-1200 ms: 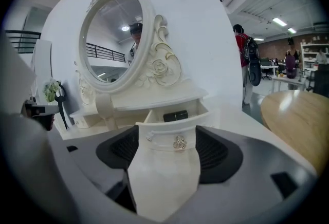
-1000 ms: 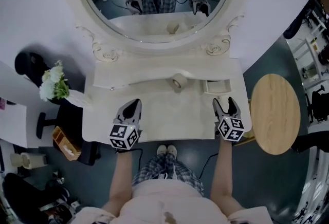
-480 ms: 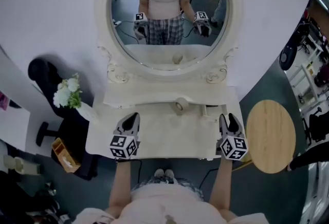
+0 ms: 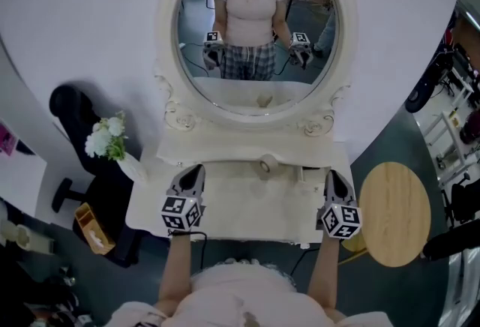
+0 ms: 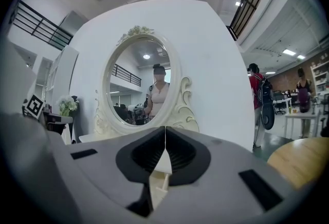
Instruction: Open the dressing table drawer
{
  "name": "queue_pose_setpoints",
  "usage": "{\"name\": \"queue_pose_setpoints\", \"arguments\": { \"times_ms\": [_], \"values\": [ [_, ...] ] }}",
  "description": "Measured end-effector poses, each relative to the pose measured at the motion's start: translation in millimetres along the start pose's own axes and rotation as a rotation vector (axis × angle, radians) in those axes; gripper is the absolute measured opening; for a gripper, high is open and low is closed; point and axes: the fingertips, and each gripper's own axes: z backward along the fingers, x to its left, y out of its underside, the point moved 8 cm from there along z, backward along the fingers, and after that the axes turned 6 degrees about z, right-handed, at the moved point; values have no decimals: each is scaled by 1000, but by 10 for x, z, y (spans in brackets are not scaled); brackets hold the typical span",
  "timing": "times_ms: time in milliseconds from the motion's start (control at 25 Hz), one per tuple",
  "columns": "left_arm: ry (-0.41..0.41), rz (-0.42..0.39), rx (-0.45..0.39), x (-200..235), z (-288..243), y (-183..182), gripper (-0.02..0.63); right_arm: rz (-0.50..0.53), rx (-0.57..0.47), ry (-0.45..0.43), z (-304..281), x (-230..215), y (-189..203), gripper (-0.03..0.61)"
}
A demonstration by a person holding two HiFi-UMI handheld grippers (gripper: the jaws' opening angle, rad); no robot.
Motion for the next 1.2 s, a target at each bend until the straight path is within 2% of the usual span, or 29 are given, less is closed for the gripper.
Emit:
{"name": "queue_pose_setpoints", "arguments": {
  "times_ms": [280, 680, 1200],
  "values": [
    [-4, 5, 1, 13, -14, 1, 26, 48, 11, -26, -28, 51, -24, 17],
    [-3, 6, 6, 1, 0, -1, 26, 63, 9, -18, 4, 60, -37, 14],
    [-12, 5, 20, 6, 134, 69, 26, 40, 31, -17, 89, 124, 37, 14]
  ]
}}
